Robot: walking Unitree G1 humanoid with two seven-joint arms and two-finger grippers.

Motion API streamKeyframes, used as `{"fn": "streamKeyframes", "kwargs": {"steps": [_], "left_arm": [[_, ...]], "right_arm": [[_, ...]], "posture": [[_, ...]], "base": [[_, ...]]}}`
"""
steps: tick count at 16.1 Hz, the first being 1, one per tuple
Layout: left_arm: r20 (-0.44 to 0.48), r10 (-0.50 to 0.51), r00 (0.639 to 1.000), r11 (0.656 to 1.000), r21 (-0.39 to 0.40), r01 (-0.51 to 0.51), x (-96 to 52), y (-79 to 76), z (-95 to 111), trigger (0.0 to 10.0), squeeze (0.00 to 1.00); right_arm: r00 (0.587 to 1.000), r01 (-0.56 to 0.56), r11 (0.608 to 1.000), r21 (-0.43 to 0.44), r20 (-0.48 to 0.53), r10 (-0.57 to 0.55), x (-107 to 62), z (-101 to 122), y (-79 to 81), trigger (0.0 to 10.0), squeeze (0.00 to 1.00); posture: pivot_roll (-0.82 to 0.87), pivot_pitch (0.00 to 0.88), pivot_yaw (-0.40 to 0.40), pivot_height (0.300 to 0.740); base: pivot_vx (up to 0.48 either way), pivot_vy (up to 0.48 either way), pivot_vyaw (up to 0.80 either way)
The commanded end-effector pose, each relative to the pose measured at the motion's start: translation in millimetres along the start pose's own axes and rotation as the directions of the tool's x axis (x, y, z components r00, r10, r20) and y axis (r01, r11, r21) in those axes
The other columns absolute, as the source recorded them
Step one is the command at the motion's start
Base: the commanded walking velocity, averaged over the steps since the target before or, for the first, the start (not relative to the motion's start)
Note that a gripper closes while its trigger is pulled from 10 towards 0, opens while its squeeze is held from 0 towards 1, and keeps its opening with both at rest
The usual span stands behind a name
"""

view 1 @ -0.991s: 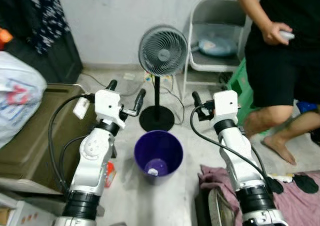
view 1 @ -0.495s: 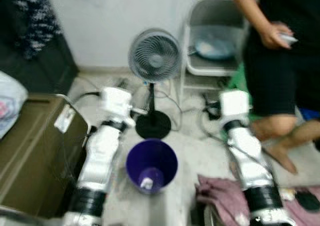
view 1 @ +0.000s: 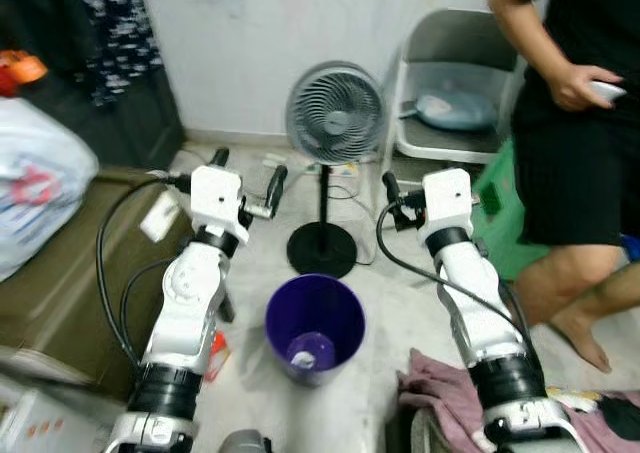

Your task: Clean up the room

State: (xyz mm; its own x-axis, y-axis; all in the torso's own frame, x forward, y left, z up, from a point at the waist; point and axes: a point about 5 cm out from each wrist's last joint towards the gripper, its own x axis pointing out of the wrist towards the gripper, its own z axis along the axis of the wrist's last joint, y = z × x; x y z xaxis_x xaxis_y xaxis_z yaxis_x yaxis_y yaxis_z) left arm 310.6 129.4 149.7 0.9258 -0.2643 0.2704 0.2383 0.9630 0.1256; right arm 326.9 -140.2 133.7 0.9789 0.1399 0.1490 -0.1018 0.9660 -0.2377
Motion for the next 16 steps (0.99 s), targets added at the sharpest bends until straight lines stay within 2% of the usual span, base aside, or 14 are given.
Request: {"fn": "streamKeyframes", "kwargs": {"steps": [1, 3, 9, 12, 14, 16], "left_arm": [[0.003, 0.016, 1.0, 0.999, 0.033, -0.017, 2.5, 4.6, 1, 10.0, 0.0], [0.021, 0.008, 1.0, 0.997, 0.073, -0.009, 5.3, 3.1, 4, 10.0, 0.0], [0.005, 0.067, 0.998, 0.992, 0.107, -0.067, 4.4, 6.6, -1, 10.0, 0.0], [-0.003, 0.075, 0.997, 0.992, 0.1, -0.075, -0.8, 4.7, -3, 10.0, 0.0], [-0.016, 0.095, 0.995, 0.993, 0.068, -0.093, -10.5, 3.6, -4, 10.0, 0.0], [-0.025, 0.08, 0.996, 0.995, 0.069, -0.078, -16.7, 1.1, -5, 10.0, 0.0]], "right_arm": [[0.999, -0.011, 1.0, -0.014, 0.032, 0.012, 7.6, 8, 3.5, 10.0, 0.0], [0.998, -0.018, 1.0, -0.023, 0.057, 0.019, 15.5, 15, 7.2, 10.0, 0.0], [0.997, -0.046, 0.998, -0.033, 0.062, 0.048, 20.2, 14, 12.2, 10.0, 0.0], [0.997, -0.05, 0.999, -0.02, 0.058, 0.051, 13.6, 12, 13.3, 10.0, 0.0], [0.998, -0.042, 0.999, -0.006, 0.045, 0.043, 1.8, 6, 14.8, 10.0, 0.0], [0.998, -0.059, 0.998, -0.012, 0.034, 0.059, -4.7, 3, 18.1, 10.0, 0.0]], "posture": [[-0.02, 0.0, 0.009, 0.74], [-0.01, 0.0, 0.005, 0.74], [-0.01, 0.0, -0.024, 0.74], [-0.02, 0.0, -0.024, 0.74], [-0.02, 0.0, -0.019, 0.74], [-0.02, 0.0, -0.023, 0.74]], "base": [[0.0, 0.0, 0.8], [0.0, 0.0, 0.8], [0.0, 0.0, 0.8], [0.0, 0.0, 0.8], [0.0, 0.0, 0.8], [0.0, 0.0, 0.8]]}}
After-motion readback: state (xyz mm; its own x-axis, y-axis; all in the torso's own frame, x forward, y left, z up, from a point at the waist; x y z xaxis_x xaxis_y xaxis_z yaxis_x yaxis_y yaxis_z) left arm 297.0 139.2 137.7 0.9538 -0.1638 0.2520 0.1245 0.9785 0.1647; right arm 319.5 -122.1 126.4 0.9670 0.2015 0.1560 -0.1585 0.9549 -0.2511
